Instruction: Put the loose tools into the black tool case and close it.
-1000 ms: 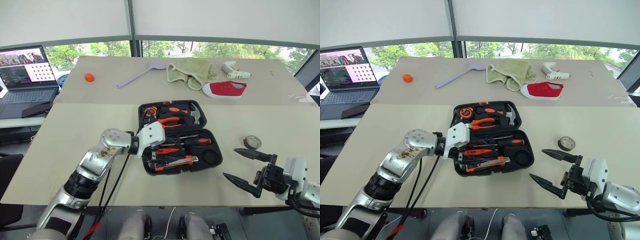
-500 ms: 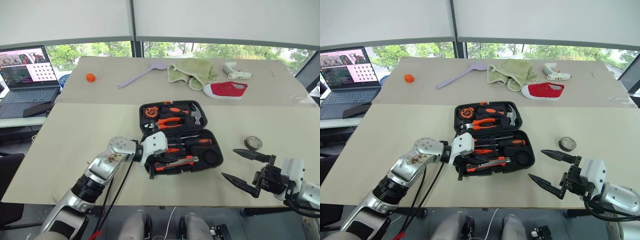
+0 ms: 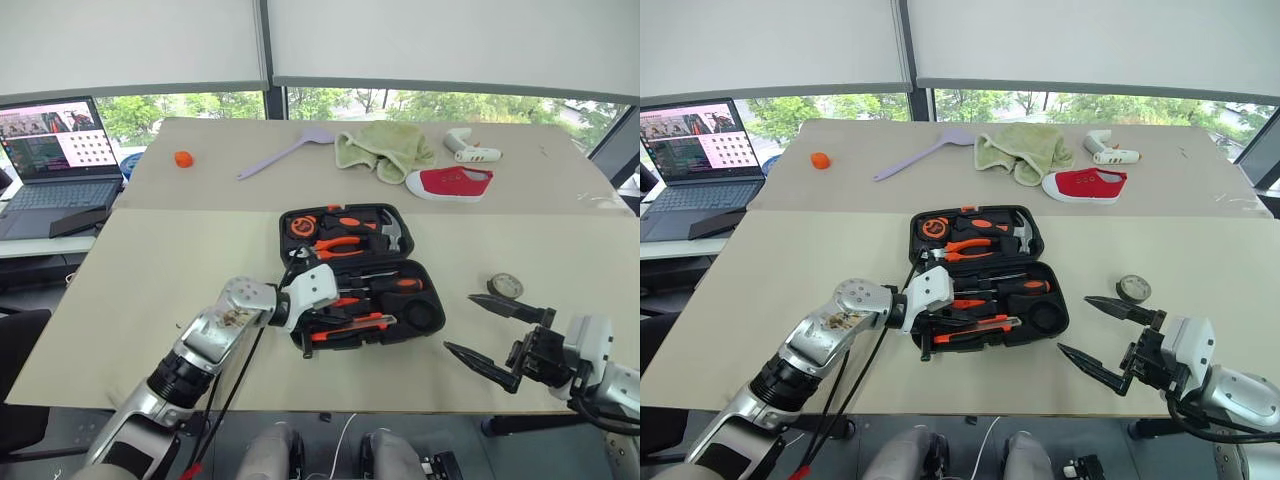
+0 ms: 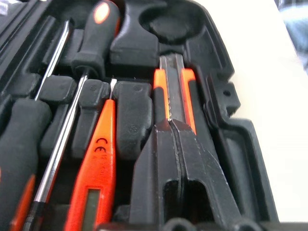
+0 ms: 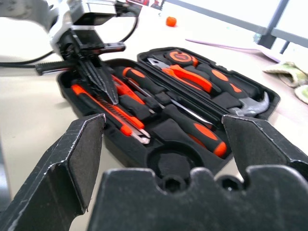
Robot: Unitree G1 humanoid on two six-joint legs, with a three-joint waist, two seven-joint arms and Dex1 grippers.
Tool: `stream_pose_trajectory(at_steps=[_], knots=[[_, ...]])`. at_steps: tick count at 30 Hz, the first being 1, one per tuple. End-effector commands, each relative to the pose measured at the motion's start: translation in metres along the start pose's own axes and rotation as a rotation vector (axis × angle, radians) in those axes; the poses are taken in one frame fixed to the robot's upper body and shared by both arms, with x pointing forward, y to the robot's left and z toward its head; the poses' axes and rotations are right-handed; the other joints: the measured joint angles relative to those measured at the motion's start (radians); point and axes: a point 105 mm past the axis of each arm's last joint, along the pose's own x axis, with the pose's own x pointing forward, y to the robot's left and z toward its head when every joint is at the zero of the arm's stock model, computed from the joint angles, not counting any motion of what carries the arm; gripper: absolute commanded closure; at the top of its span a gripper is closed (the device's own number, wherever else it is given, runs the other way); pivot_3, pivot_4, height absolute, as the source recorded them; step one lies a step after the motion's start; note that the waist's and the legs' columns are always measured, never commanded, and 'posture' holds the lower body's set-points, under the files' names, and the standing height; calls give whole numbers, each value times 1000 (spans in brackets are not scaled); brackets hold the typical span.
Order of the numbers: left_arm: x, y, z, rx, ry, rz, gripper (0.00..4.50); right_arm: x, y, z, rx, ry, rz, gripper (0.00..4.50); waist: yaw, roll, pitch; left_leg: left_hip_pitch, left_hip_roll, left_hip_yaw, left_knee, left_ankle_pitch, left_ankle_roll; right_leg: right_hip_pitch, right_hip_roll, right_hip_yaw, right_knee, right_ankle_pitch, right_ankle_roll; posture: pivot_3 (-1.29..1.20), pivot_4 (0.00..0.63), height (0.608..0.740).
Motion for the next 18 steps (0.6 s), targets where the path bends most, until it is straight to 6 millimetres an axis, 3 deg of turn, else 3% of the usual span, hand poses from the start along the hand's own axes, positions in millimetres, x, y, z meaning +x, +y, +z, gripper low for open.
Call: stream_pose_trajectory(at_steps=[1, 5, 10, 11, 13, 15, 18], knots=[[-32, 0, 38, 145, -226, -12, 3729, -29, -21, -1, -12, 38, -157, 0, 0, -1, 0, -2, 0, 0, 1, 4, -6, -1, 0, 0, 0, 0, 0, 0, 150, 740], [-74, 3, 33, 113, -282, 22, 2141, -69, -35, -15, 0, 99, -347, 0, -3, 0, 0, 0, 0, 1, -2, 4, -6, 0, 0, -1, -1, 0, 0, 0, 150, 740], [-131, 7, 14, 155, -241, 116, 257, -121, -32, -42, 38, 228, -568, 0, -5, 1, 0, 0, 0, 1, -3, 1, -2, -1, 0, -2, -1, 0, -1, 0, 150, 740], [-141, 9, 11, 149, -235, 142, 41, -129, -31, -46, 48, 247, -604, 0, -5, 1, 0, 0, 0, 1, -3, 1, -2, -1, 0, -2, -2, 0, -1, 0, 150, 740], [-157, 11, 2, 146, -215, 194, 41, -136, -30, -50, 64, 275, -634, 0, -6, 2, 0, 1, 0, 1, -4, 0, -1, -1, 0, -1, -2, -1, -1, 0, 150, 740], [-169, 4, -5, 134, -206, 199, 41, -127, -38, -44, 71, 279, -608, 0, -10, 2, 0, 1, 0, 1, -4, -1, -1, -1, -1, -1, -2, -1, -1, 0, 150, 740], [-167, -4, -5, 86, -215, 170, 41, -109, -53, -35, 68, 297, -515, 0, -28, 4, 0, 1, 0, 2, -4, -5, -6, -1, -6, -1, -2, 0, -1, 0, 150, 740]])
